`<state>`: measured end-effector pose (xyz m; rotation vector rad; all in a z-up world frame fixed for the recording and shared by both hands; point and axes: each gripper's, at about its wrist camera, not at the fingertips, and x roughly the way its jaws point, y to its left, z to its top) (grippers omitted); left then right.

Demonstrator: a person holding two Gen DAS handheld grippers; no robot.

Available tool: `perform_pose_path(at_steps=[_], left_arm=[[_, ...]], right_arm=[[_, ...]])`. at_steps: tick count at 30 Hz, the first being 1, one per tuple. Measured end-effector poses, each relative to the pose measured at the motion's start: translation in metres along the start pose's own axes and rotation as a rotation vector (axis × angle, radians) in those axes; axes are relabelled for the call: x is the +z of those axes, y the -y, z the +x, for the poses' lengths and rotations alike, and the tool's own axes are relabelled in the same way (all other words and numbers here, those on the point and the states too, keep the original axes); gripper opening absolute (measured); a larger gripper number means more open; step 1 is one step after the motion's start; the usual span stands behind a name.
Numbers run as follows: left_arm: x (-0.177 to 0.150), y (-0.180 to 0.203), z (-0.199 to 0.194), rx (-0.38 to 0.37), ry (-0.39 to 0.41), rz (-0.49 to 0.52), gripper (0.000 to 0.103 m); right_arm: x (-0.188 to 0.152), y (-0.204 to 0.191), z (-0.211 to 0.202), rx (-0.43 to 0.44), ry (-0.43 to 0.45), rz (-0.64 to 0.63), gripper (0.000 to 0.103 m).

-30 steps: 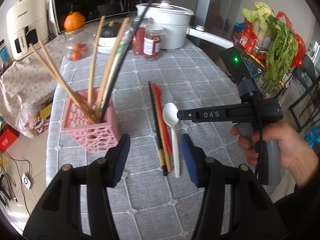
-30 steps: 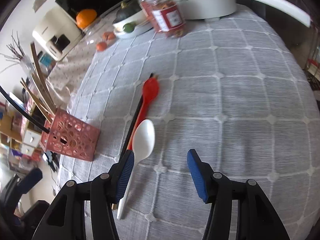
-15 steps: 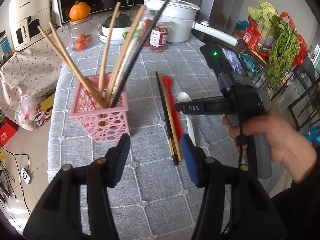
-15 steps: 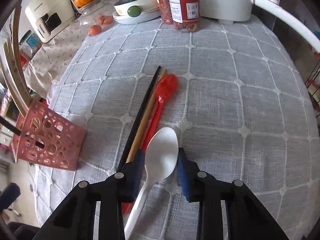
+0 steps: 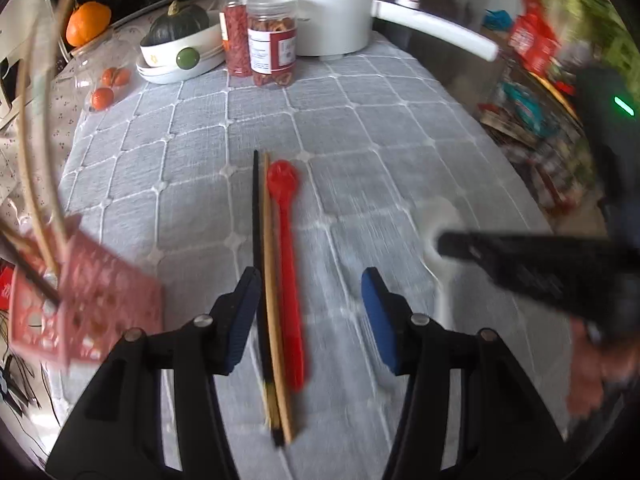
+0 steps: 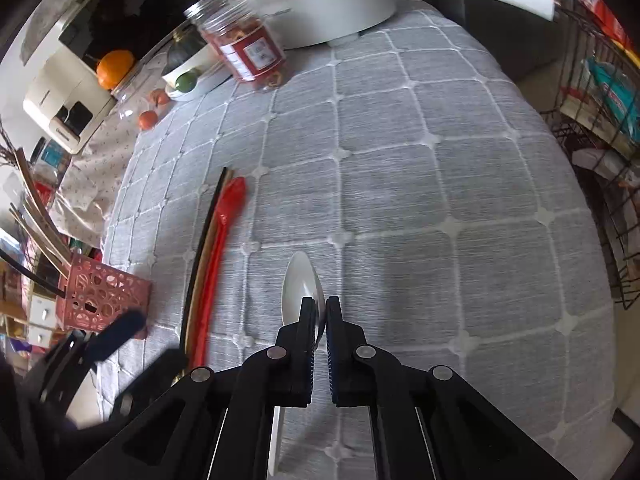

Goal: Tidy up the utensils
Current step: 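Grasp the red spoon with the left tool while the right tool holds the white spoon, then lower both spoons into the pink basket and open both tools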

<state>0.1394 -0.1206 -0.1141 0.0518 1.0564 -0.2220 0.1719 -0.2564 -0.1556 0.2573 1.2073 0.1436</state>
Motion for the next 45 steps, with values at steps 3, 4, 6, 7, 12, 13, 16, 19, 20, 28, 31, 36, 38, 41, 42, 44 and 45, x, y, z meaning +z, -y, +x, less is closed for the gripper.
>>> perform_pose_path(at_steps=[3,4,6,7,12,13,16,19,20,28,31,36,38,41,42,44,45], left_arm=[[0.024,-0.004,0.028,0.030,-0.037,-0.039,0.045],[0.030,-0.006,0.037,0.031,-0.052,-0.050,0.040],[0.040,-0.012,0.053,0.034,-0.092,-0.078,0.035],[0.044,-0.014,0.058,0.028,-0.107,-0.092,0.032],[0.058,-0.016,0.076,0.033,-0.161,-0.103,0.031],[0.059,-0.016,0.080,0.031,-0.177,-0.103,0.031],[0.065,-0.011,0.082,0.060,-0.174,-0.069,0.031],[0.070,-0.008,0.085,0.073,-0.186,-0.059,0.028],[0.071,-0.008,0.086,0.072,-0.189,-0.059,0.028],[0.056,0.003,0.036,0.010,-0.072,-0.029,0.028],[0.047,0.006,0.004,-0.020,-0.001,0.007,0.028],[0.027,0.008,-0.052,-0.081,0.134,0.059,0.028],[0.018,-0.001,-0.074,-0.109,0.190,0.061,0.028],[0.005,-0.010,-0.110,-0.146,0.268,0.048,0.028],[0.002,-0.017,-0.125,-0.158,0.298,0.039,0.028],[-0.002,-0.028,-0.146,-0.180,0.356,0.021,0.028],[-0.004,-0.034,-0.158,-0.187,0.389,0.010,0.028]], right_arm=[[0.002,0.014,-0.006,0.023,0.012,0.041,0.005],[0.003,0.018,-0.007,0.030,0.014,0.054,0.005],[0.003,0.024,-0.008,0.040,0.014,0.069,0.005],[0.004,0.025,-0.007,0.046,0.011,0.074,0.005],[0.006,0.028,-0.005,0.069,0.001,0.078,0.005],[0.006,0.029,-0.005,0.073,0.001,0.081,0.005],[0.008,0.030,-0.003,0.085,-0.002,0.093,0.005],[0.009,0.029,-0.002,0.088,-0.005,0.099,0.005],[0.009,0.029,-0.002,0.088,-0.003,0.099,0.005],[0.007,0.023,-0.031,0.080,0.085,0.064,0.004],[0.004,0.015,-0.050,0.076,0.134,0.032,0.004],[-0.006,-0.002,-0.084,0.067,0.220,-0.025,0.004],[-0.011,-0.010,-0.096,0.062,0.251,-0.050,0.004],[-0.018,-0.026,-0.115,0.042,0.316,-0.111,0.003],[-0.020,-0.031,-0.121,0.035,0.337,-0.129,0.003],[-0.020,-0.041,-0.131,0.022,0.374,-0.154,0.003],[-0.022,-0.047,-0.138,0.019,0.399,-0.168,0.003]])
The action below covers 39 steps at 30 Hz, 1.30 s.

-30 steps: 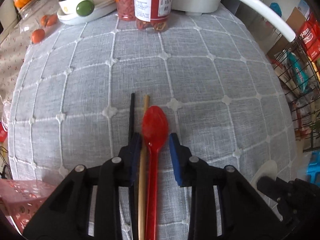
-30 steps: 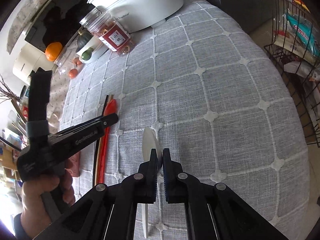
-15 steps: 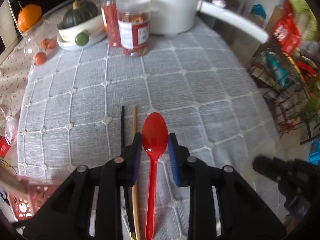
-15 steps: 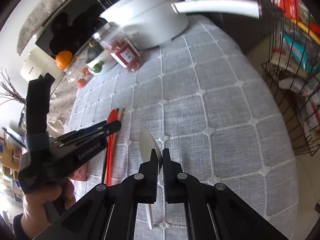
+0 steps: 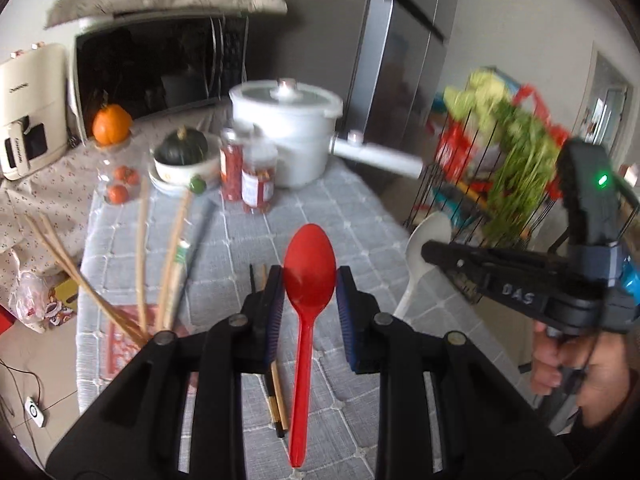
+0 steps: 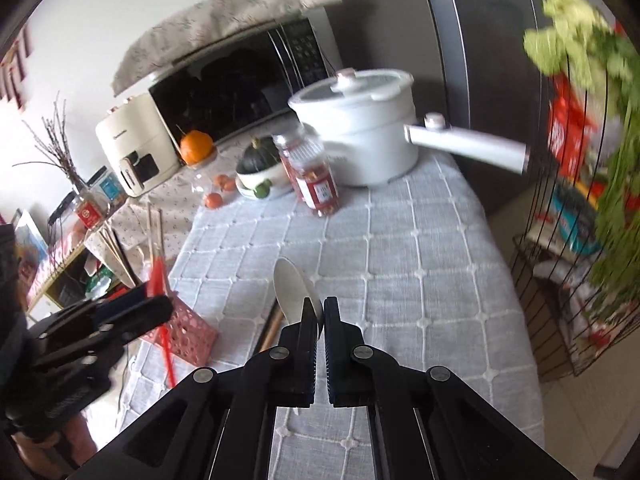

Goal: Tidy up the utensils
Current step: 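Lower both spoons into the pink basket and open both tools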

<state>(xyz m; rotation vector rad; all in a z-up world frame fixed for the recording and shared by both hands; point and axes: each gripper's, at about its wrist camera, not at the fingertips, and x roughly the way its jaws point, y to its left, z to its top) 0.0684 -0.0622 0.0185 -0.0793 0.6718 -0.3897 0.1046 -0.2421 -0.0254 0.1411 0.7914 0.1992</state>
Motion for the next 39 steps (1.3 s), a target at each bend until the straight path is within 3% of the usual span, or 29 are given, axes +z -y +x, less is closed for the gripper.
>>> perform_pose_path(at_steps=[7,10,17,20,28,35,39], left_arm=[[0.021,-0.040,-0.062,0.042,0.264,-0.059,0.028],[0.022,-0.059,-0.070,0.065,0.365,-0.080,0.028],[0.004,-0.080,-0.052,0.195,0.521,0.003,0.028],[-0.001,-0.094,-0.038,0.235,0.520,0.008,0.028],[-0.010,-0.119,-0.009,0.225,0.448,-0.089,0.028],[-0.024,-0.119,0.001,0.205,0.333,-0.064,0.028],[-0.024,-0.129,-0.010,0.170,0.267,-0.119,0.036]], right_arm=[[0.012,-0.035,-0.027,0.046,0.122,-0.051,0.003],[0.016,-0.051,-0.032,0.078,0.155,-0.060,0.003],[0.021,-0.088,-0.028,0.140,0.208,-0.081,0.003],[0.021,-0.101,-0.029,0.172,0.235,-0.096,0.003],[0.019,-0.130,-0.033,0.250,0.308,-0.133,0.003],[0.014,-0.146,-0.015,0.244,0.301,-0.138,0.003],[0.011,-0.158,-0.004,0.233,0.294,-0.167,0.004]])
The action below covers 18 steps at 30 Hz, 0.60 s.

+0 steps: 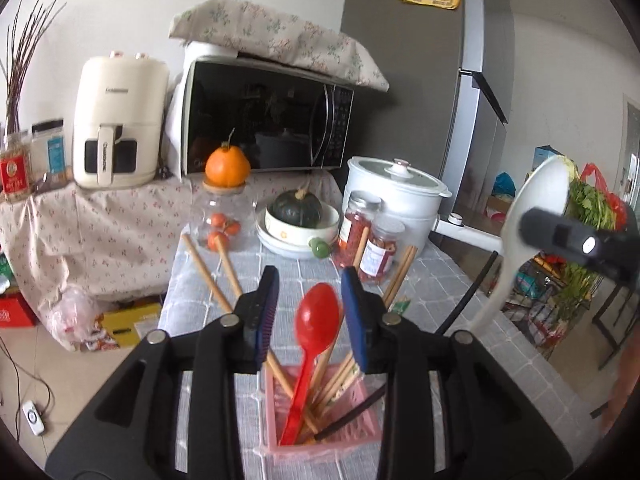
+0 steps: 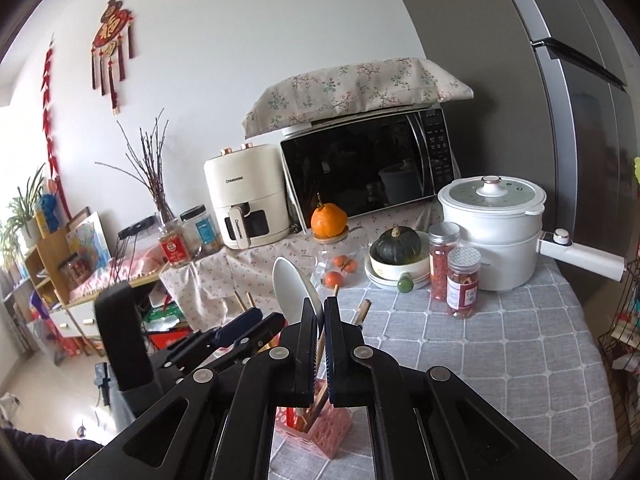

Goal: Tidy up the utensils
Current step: 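Lower both spoons into the pink basket and open both tools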

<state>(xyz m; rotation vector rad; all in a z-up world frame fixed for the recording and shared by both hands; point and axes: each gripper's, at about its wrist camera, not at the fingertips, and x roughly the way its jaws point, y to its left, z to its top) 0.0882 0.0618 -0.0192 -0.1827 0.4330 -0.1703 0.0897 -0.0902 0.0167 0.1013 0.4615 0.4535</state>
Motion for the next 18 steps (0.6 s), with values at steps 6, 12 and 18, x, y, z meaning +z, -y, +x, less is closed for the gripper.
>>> perform_pose_path(at_steps=[6,12,18], left_arm=[[0.006,-0.032,-0.017,0.036,-0.116,-0.153,0.041],[-0.004,-0.045,-0.023,0.145,-0.174,-0.115,0.045],[-0.012,-0.058,-0.020,0.156,-0.226,-0.133,0.045]], right_arm=[[-0.007,-0.012,0.018,-0.016,-0.017,-0.030,0.004],[-0.017,-0.025,0.039,-0.047,-0.031,-0.059,0.004],[-0.026,-0.029,0.060,-0.056,-0.054,-0.048,0.005]])
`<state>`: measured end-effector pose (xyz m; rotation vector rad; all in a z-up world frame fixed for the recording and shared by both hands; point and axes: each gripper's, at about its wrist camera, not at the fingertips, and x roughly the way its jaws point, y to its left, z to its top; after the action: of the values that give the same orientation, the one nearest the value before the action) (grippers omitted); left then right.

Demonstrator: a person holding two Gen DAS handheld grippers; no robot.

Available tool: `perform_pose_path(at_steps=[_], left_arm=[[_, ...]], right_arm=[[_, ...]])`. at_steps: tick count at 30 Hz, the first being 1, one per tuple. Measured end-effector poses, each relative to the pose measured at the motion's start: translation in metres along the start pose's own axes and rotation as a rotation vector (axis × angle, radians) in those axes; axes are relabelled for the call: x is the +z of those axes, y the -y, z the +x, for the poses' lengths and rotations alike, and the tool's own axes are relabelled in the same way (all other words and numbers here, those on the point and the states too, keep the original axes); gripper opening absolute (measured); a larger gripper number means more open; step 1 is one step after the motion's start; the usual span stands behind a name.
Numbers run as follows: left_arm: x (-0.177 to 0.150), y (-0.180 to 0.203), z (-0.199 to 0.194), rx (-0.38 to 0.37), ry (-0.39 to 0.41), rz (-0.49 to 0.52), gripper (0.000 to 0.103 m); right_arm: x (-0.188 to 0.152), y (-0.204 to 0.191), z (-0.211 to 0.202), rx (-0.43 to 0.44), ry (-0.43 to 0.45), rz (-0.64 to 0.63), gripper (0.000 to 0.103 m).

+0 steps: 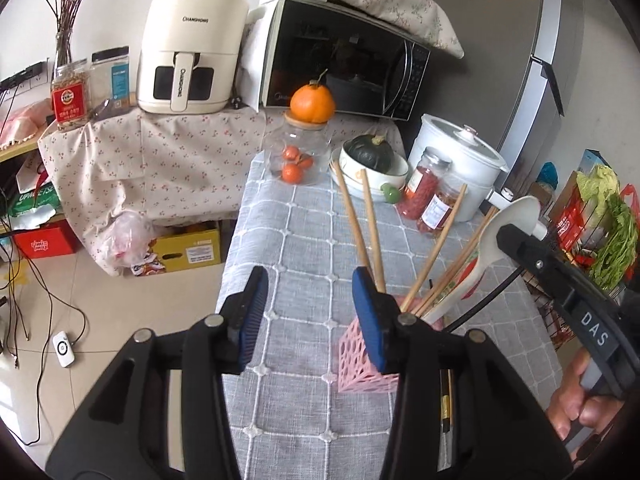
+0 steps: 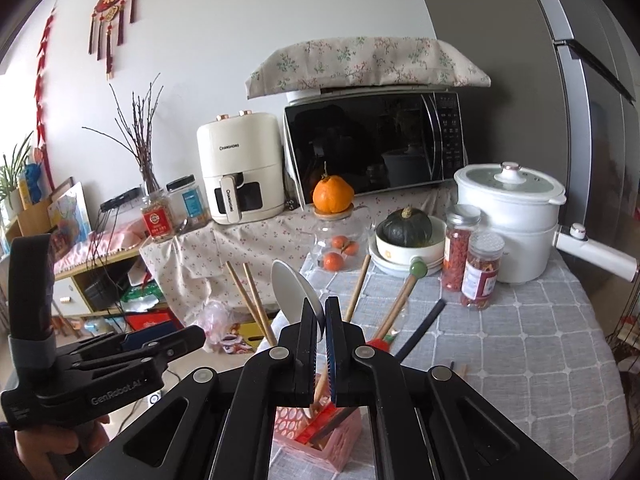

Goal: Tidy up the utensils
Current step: 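Lower both spoons into the pink basket and open both tools, then grasp the black chopstick with the right tool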

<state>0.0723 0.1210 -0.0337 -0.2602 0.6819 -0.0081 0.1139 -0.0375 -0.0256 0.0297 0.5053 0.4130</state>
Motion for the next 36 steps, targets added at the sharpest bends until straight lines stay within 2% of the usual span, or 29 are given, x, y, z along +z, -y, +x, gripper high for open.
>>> perform_pose_path(at_steps=[4,7,9,11,15,16,17,20,26,30,33,34,36], left_arm=[[-0.001,-0.002,0.004,-0.004,-0.036,-0.009,0.048],[-0.002,0.001,0.005,-0.011,-0.054,-0.004,0.054],[-0.003,0.005,0.004,-0.020,-0.061,0.000,0.058],[-0.005,0.008,0.002,-0.032,-0.073,0.003,0.062],[-0.011,0.017,-0.001,-0.051,-0.101,0.011,0.078],[-0.013,0.020,-0.001,-0.052,-0.110,0.021,0.081],[-0.015,0.023,-0.001,-0.047,-0.119,0.035,0.082],[-0.021,0.032,0.000,-0.036,-0.145,0.069,0.084],[-0.033,0.046,0.005,-0.054,-0.198,0.087,0.085],[-0.041,0.054,0.010,-0.061,-0.244,0.099,0.085],[-0.046,0.058,0.014,-0.050,-0.278,0.112,0.085],[-0.047,0.058,0.015,-0.046,-0.287,0.116,0.085],[-0.048,0.057,0.017,-0.046,-0.302,0.116,0.085]], right_arm=[[-0.003,0.001,0.008,0.021,-0.036,0.025,0.017],[0.001,0.002,-0.001,0.030,-0.017,0.027,0.021],[0.005,0.005,-0.011,0.037,0.003,0.035,0.027],[0.011,0.010,-0.023,0.042,0.028,0.050,0.040],[0.023,0.035,-0.053,0.048,0.078,0.101,0.058],[0.025,0.042,-0.059,0.039,0.088,0.112,0.065],[0.026,0.048,-0.064,0.027,0.095,0.119,0.071],[0.024,0.067,-0.071,-0.021,0.090,0.133,0.080],[0.006,0.103,-0.066,-0.110,0.019,0.153,0.085],[-0.012,0.117,-0.045,-0.150,-0.066,0.131,0.086],[-0.028,0.127,-0.019,-0.147,-0.155,0.133,0.085],[-0.035,0.130,-0.007,-0.145,-0.201,0.136,0.082],[-0.050,0.137,0.018,-0.140,-0.286,0.145,0.069]])
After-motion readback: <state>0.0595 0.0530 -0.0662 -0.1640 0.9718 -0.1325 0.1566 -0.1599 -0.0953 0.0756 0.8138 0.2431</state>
